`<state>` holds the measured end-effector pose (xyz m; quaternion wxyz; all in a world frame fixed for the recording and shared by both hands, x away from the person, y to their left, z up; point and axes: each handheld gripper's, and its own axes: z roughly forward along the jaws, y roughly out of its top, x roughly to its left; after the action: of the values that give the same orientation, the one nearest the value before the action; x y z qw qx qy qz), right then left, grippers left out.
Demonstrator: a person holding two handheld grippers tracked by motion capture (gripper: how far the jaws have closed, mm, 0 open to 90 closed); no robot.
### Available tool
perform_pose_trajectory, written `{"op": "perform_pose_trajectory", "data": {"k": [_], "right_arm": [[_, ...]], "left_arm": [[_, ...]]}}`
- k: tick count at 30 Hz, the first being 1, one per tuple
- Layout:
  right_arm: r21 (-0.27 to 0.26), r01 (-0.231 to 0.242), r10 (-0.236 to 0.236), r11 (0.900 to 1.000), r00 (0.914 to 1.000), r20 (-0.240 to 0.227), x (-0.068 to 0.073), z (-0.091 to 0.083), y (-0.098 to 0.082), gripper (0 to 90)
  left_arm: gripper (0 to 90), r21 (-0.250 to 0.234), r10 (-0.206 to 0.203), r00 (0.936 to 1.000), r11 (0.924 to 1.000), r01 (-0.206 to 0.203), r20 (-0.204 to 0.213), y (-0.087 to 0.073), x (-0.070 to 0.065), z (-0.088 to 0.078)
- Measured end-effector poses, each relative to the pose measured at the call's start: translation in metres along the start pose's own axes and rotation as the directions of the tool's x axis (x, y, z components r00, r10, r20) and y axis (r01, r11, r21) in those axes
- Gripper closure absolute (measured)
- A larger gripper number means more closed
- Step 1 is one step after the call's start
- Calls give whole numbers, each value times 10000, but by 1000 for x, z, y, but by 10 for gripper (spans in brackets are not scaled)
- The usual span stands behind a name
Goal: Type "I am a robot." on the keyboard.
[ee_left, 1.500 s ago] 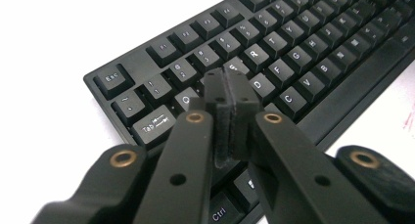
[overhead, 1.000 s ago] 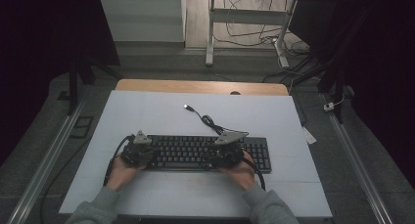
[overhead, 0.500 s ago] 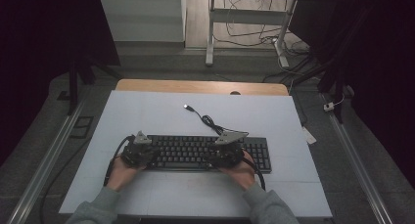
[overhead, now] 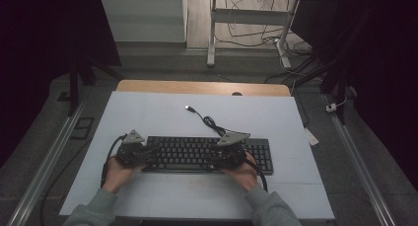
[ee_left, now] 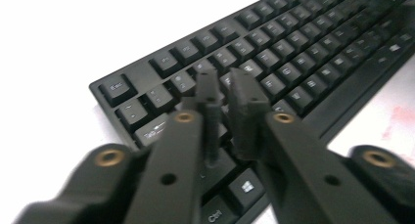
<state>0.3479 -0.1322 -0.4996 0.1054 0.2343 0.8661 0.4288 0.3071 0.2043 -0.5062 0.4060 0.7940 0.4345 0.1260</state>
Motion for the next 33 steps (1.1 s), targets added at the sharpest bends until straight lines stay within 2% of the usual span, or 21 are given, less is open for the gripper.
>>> {"op": "perform_pose_trajectory", "data": {"k": [3, 5, 13, 29, 33], "right_arm": [[-6, -7, 7, 10000, 10000, 19, 0, 0, 0, 513], [-12, -3, 3, 10000, 10000, 32, -1, -1, 0, 510], [11, -13, 12, 10000, 9999, 111, -2, -2, 0, 507], [-74, -80, 81, 9999, 9999, 96, -3, -3, -1, 506], [-71, -82, 83, 9999, 9999, 95, -3, -3, -1, 506]], "left_arm": [[625, -162, -109, 9999, 9998, 110, 70, 1, -1, -2], [570, -216, -253, 9995, 9994, 257, 195, 1, -1, -3], [475, -132, -342, 9983, 9993, 348, 462, 2, -2, -3], [460, -110, 165, 9915, 9998, -152, 1291, 8, -19, -3], [460, -90, 301, 9902, 9995, -292, 1363, 9, -25, -2]]}}
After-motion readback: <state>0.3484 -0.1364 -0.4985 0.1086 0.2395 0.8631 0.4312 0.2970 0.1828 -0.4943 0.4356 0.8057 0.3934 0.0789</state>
